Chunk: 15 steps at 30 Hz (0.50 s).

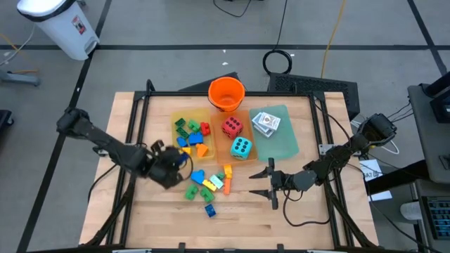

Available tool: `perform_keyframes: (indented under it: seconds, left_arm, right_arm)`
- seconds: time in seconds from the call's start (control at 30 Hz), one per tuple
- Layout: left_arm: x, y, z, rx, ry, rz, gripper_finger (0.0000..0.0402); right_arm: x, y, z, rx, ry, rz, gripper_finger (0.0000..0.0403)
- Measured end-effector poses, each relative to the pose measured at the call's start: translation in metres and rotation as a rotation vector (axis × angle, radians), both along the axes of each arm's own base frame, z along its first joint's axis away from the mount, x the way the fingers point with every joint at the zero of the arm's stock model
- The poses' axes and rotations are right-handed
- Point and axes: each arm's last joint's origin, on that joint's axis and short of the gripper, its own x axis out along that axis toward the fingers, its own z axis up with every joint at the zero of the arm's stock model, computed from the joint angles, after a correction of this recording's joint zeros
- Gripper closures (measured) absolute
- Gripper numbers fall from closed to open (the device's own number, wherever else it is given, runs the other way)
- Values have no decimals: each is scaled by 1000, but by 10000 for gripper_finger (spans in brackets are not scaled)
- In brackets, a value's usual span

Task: Pick & Place Toys
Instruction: Put the top dark blue game piece into the yellow bin

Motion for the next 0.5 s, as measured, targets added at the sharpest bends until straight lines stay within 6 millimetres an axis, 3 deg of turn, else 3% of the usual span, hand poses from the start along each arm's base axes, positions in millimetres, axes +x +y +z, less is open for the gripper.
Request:
perform_keyframes:
  seconds: [0.2, 0.5]
  left_arm:
    - [11, 39, 12, 71, -29, 62, 266]
    - [43, 92, -9, -40, -93, 202, 265]
  right_arm:
    - [0, 0, 0, 0, 0, -2, 193]
    - [0, 0, 0, 0, 0, -3, 193]
